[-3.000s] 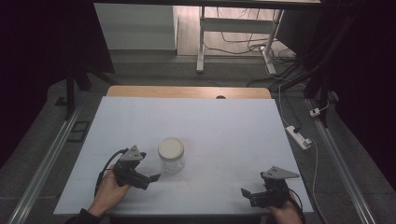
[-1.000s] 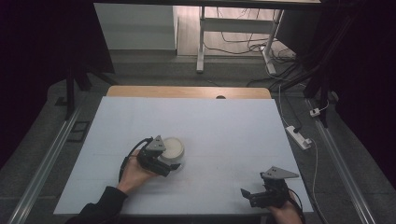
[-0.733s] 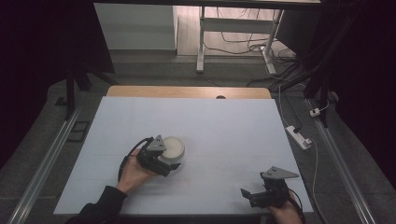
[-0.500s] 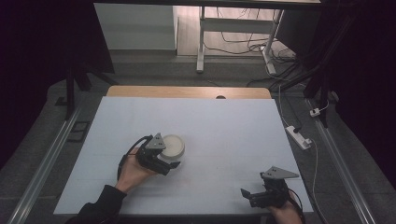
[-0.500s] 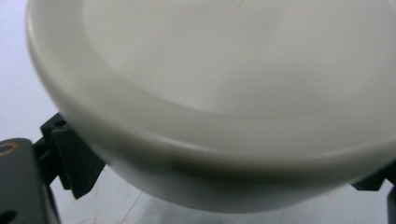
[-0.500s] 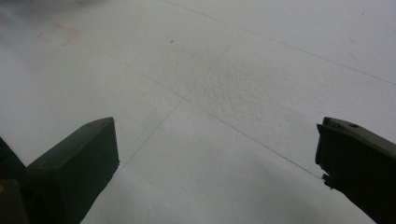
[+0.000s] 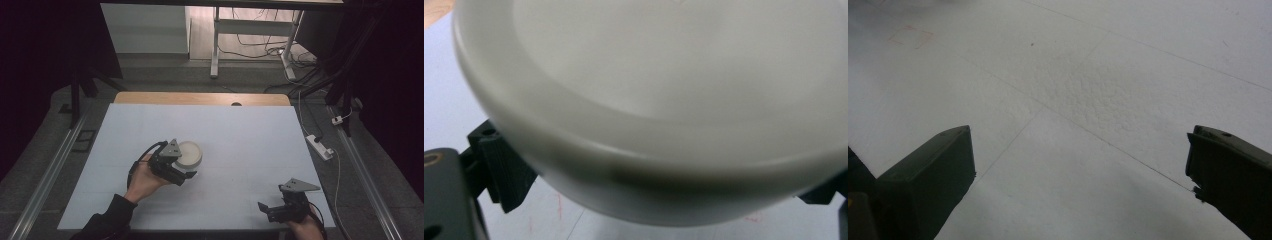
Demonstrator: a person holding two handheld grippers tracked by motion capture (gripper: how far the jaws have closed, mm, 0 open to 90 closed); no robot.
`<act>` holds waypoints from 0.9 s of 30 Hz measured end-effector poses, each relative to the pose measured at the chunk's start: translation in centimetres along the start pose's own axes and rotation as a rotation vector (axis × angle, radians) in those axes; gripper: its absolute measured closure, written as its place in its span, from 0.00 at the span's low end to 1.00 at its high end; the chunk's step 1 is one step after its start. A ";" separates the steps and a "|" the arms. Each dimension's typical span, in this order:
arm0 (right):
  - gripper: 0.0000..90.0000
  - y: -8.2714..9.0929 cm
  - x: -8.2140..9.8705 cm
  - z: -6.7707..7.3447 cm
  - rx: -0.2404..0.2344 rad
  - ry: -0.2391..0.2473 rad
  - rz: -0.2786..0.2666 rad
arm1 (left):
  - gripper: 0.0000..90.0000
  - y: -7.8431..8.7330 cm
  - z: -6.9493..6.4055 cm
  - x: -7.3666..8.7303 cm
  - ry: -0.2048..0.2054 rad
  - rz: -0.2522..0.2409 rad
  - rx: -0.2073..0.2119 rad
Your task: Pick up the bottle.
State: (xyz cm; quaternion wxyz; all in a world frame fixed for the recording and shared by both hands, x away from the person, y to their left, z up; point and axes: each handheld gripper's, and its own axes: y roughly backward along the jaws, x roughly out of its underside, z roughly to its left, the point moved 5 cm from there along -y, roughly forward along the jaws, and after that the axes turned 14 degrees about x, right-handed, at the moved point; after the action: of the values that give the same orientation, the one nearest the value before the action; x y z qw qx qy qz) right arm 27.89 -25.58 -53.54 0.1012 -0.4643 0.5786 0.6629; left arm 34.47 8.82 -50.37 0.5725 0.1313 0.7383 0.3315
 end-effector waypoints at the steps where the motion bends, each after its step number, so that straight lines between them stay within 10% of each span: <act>1: 0.00 0.0 0.0 0.0 0.000 -0.001 0.000 | 0.08 0.0 0.0 -0.2 -0.001 0.001 0.002; 27: 0.00 0.0 0.0 0.0 -0.002 0.002 -0.002 | 0.08 -0.5 -2.2 -2.6 -0.031 0.010 0.081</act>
State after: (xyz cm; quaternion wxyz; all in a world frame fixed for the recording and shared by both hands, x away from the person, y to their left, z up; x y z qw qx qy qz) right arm 27.86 -25.61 -53.53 0.1009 -0.4655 0.5777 0.6629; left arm 33.29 6.19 -48.46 0.5765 0.1633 0.7415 0.3019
